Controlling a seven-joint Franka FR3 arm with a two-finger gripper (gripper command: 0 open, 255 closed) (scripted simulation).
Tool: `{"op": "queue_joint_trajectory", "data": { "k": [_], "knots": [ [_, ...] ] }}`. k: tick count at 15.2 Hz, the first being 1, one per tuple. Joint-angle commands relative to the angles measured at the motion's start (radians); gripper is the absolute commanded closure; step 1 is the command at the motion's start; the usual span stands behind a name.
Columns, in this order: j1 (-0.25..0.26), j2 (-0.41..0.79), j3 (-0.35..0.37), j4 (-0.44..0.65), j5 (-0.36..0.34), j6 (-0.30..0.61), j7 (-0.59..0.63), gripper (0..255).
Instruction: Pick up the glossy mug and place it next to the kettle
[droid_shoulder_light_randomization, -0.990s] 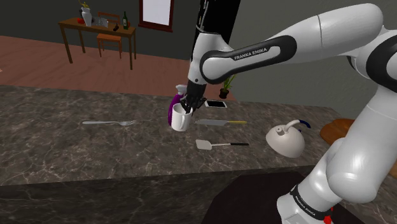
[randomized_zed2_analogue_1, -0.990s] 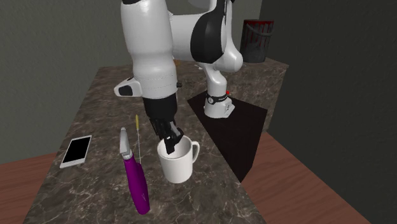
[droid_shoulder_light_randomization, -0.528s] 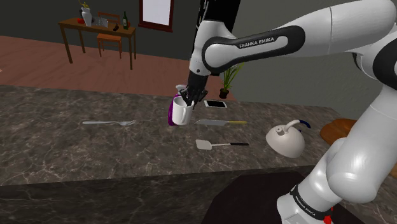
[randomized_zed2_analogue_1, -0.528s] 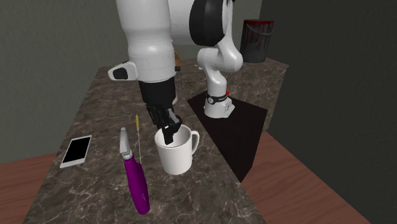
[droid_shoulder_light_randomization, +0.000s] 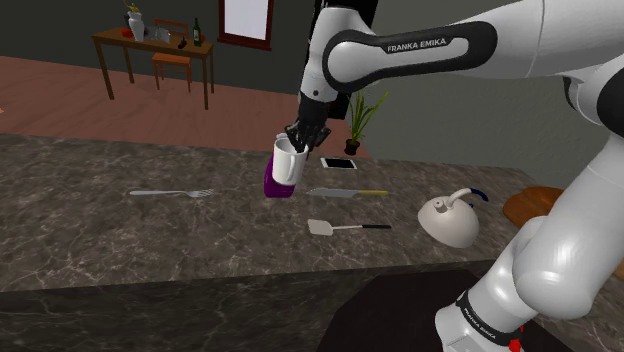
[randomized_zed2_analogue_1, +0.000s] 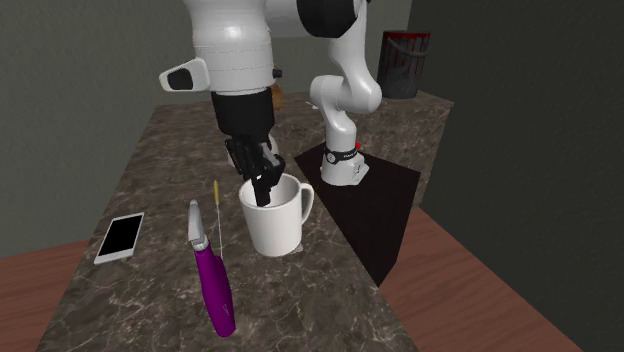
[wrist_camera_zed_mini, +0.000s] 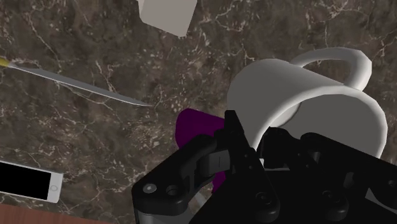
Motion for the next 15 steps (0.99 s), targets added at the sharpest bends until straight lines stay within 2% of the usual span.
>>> {"op": "queue_joint_trajectory", "data": {
  "k": [1,15],
  "knots": [
    [0.000,-0.002,0.000,0.024,0.000,-0.027,0.001,255],
    [-0.001,-0.014,-0.001,0.199,0.000,-0.212,0.007,255]
  ]
}}
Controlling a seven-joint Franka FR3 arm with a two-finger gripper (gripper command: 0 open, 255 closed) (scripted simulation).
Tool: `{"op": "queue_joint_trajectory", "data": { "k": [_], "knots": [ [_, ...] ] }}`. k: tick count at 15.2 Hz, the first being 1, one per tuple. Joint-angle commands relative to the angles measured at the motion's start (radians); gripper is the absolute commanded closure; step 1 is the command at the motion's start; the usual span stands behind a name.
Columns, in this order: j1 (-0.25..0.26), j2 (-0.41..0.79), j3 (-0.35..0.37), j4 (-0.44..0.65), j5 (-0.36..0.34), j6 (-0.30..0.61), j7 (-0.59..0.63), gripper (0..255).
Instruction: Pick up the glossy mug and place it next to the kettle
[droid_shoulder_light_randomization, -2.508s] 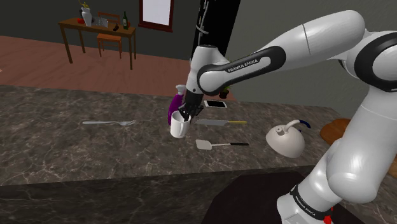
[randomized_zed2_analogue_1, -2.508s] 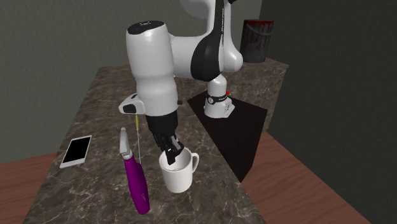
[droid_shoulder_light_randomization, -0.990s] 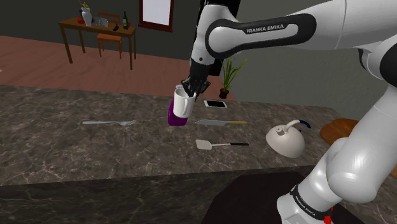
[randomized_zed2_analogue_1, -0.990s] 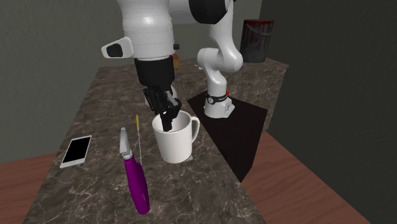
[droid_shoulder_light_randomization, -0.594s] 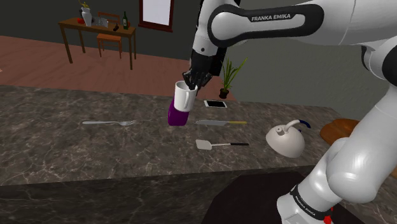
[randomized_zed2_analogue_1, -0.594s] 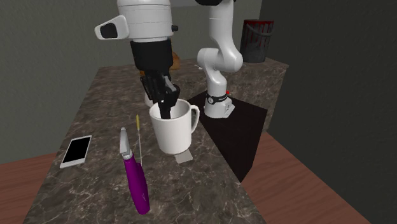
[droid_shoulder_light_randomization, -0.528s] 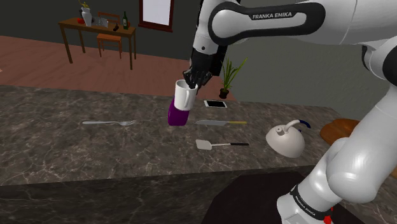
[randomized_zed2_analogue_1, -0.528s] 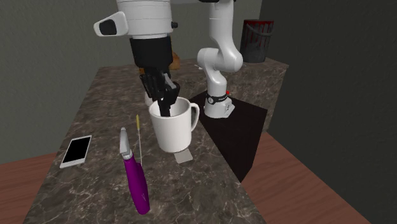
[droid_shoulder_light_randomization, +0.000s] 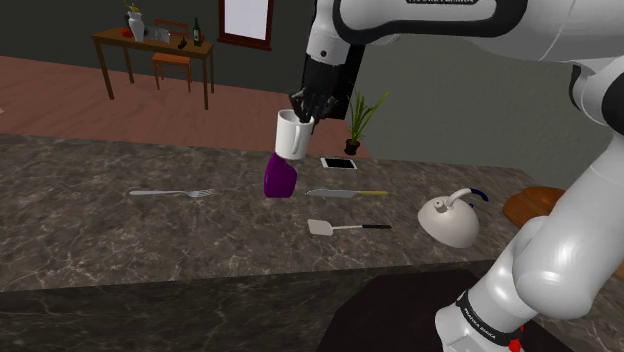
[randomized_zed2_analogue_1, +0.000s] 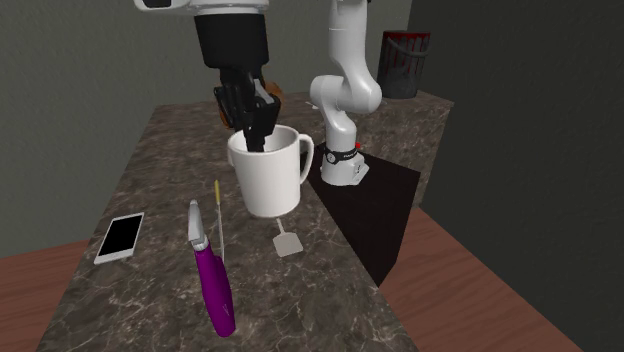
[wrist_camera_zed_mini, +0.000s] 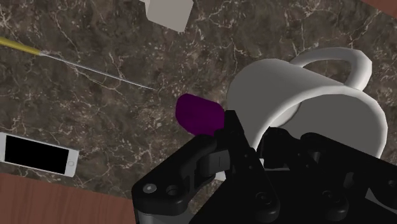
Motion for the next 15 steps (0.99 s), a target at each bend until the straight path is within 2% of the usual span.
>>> {"op": "queue_joint_trajectory", "data": {
  "k": [1,8,15],
  "knots": [
    [0.000,0.001,0.000,0.021,0.000,-0.020,0.001,255],
    [-0.053,-0.236,-0.066,-0.245,0.039,0.004,-0.130,255],
    [-0.096,-0.444,-0.153,-0.443,0.034,-0.014,-0.260,255]
  ]
}}
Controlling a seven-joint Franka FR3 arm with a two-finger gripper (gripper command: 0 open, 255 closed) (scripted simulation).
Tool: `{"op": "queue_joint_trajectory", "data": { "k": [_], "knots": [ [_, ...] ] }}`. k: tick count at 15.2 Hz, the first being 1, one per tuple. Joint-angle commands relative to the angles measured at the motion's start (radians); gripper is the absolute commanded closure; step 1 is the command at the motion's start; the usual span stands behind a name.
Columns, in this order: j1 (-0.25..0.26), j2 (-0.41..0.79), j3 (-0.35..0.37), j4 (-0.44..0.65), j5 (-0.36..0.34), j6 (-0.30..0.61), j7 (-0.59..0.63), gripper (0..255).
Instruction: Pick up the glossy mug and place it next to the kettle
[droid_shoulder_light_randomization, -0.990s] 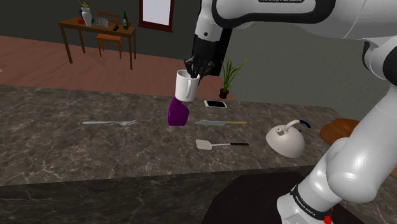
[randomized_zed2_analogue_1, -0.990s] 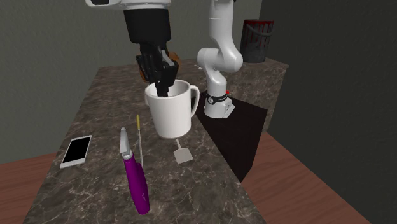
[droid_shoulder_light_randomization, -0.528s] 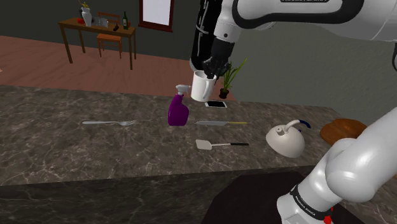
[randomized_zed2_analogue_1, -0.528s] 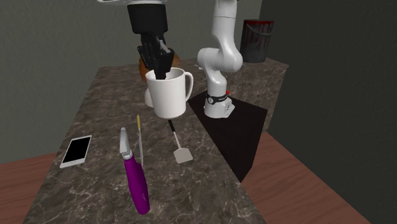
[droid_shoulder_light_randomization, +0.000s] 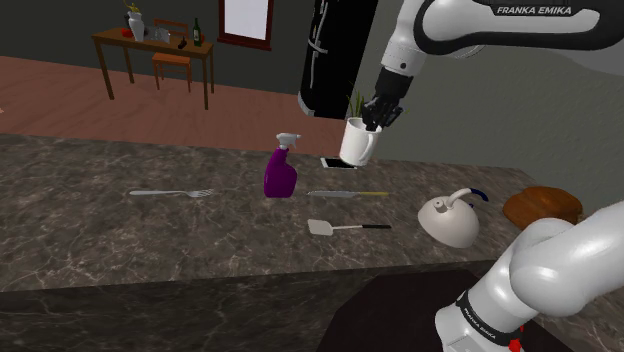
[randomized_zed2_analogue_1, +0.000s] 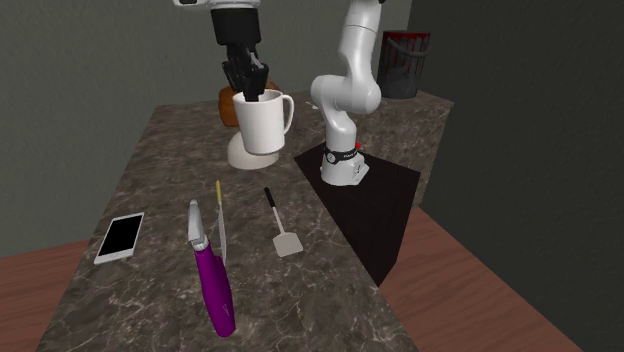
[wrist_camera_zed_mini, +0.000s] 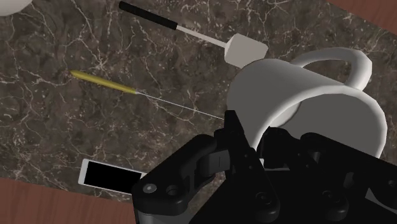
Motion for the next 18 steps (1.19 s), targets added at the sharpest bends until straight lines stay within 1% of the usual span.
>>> {"op": "queue_joint_trajectory", "data": {
  "k": [1,5,10,18],
  "knots": [
    [-0.012,-0.059,-0.026,-0.053,-0.006,-0.008,-0.036,255],
    [-0.041,-0.164,-0.083,-0.136,-0.032,-0.034,-0.111,255],
    [-0.084,-0.279,-0.163,-0.215,-0.082,-0.075,-0.207,255],
    [-0.166,-0.419,-0.305,-0.280,-0.194,-0.147,-0.373,255]
  ]
}}
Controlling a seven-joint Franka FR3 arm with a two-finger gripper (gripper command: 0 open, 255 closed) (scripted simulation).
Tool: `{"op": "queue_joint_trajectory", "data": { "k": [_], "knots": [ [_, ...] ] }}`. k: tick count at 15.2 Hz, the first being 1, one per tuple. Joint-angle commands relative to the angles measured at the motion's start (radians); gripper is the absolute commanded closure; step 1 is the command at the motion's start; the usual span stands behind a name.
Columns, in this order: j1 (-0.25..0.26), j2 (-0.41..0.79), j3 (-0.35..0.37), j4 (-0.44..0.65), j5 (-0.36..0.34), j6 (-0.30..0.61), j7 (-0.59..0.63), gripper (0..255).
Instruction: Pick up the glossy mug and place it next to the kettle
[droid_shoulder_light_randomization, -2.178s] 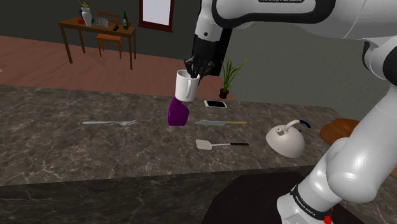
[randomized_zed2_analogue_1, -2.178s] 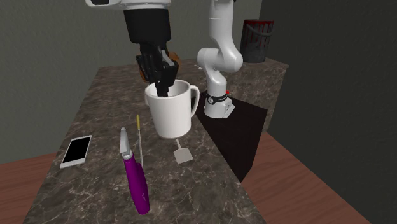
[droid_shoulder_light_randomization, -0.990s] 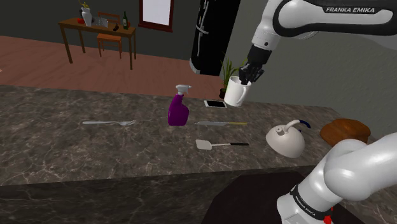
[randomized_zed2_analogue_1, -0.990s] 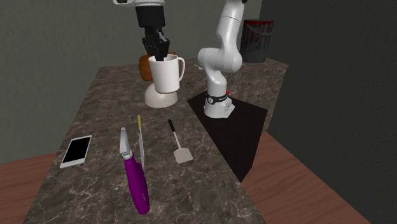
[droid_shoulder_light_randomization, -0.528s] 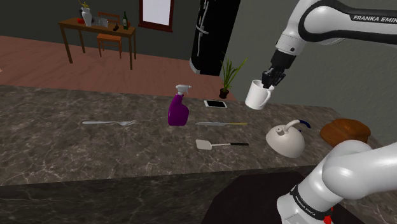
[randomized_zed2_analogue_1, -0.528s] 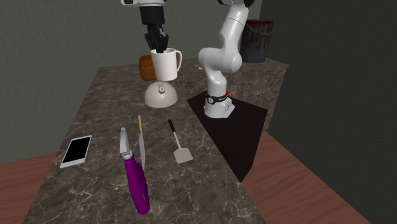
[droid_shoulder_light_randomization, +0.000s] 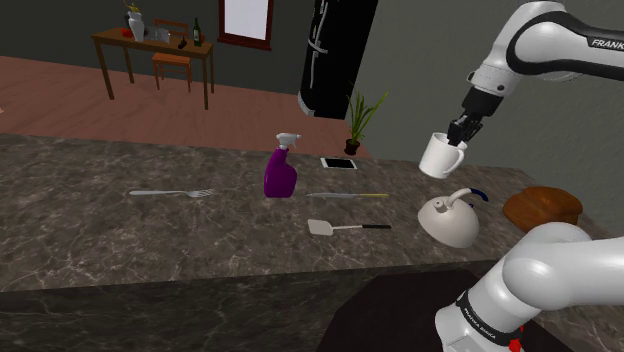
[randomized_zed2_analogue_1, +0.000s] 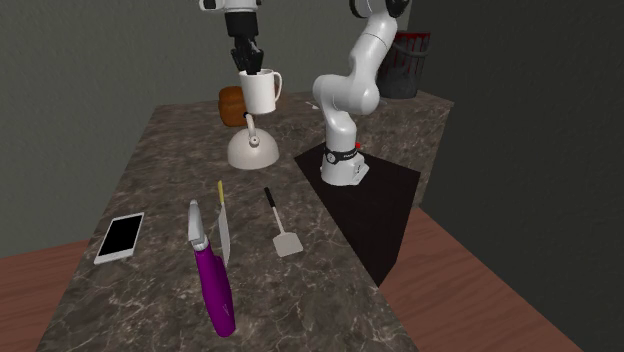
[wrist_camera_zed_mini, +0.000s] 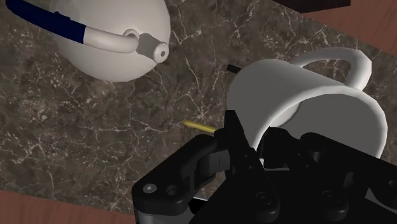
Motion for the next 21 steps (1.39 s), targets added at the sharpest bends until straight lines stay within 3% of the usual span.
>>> {"op": "queue_joint_trajectory", "data": {
  "k": [1,12,21],
  "knots": [
    [-0.021,-0.023,-0.040,-0.001,-0.032,-0.021,-0.047,255],
    [-0.122,-0.082,-0.268,0.041,-0.215,-0.091,-0.304,255],
    [-0.149,-0.029,-0.476,0.172,-0.341,-0.109,-0.525,255]
  ]
}}
